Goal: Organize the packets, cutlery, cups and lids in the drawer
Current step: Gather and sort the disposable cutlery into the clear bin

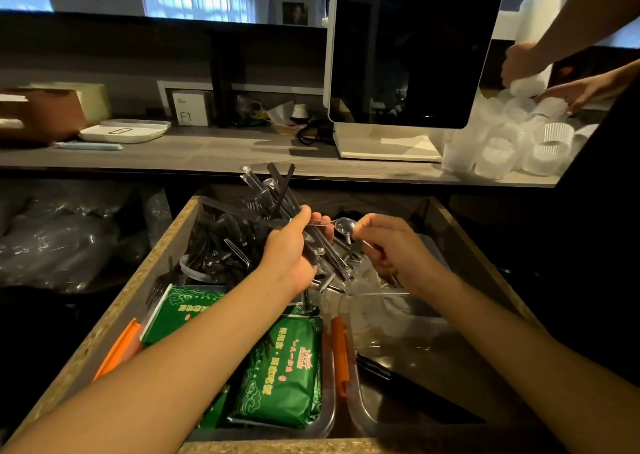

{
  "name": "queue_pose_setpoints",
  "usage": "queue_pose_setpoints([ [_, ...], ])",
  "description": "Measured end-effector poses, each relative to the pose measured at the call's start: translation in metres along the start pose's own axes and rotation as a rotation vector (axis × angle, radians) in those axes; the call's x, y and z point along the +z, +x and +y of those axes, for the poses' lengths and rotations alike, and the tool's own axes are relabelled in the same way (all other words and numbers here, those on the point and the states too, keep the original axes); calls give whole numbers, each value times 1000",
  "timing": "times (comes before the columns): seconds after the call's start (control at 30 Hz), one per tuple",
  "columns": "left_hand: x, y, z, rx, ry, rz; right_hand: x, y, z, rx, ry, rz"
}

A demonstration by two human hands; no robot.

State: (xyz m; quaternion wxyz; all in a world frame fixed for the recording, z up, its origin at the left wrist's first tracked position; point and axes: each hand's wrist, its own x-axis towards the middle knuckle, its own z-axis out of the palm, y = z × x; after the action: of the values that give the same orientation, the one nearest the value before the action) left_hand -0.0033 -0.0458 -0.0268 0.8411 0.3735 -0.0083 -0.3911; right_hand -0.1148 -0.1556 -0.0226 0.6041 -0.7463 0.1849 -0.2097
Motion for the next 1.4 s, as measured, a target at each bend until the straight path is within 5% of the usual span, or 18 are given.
queue_pose_setpoints([
  [0.17,0,-2,-3,23,80,-64,-12,6,0,11,125,48],
  [0.43,0,-5,-14,87,351,-43,-16,6,6,-13,-43,6],
  [0.57,-4,0,-8,28,379,54,-44,20,10,27,146,262],
  [0.73,-2,3,-4,-105,366,-77,-76,21,30,174,-219,578],
  [0.93,0,-8,-2,-246,381,-270,-64,17,26,298,-490,403],
  [1.13,2,-14,-7,-306,522,-431,-22,9,-3,55,165,139],
  [1.4,3,-22,-12,-228,643,-495,-20,5,-3,12,256,222],
])
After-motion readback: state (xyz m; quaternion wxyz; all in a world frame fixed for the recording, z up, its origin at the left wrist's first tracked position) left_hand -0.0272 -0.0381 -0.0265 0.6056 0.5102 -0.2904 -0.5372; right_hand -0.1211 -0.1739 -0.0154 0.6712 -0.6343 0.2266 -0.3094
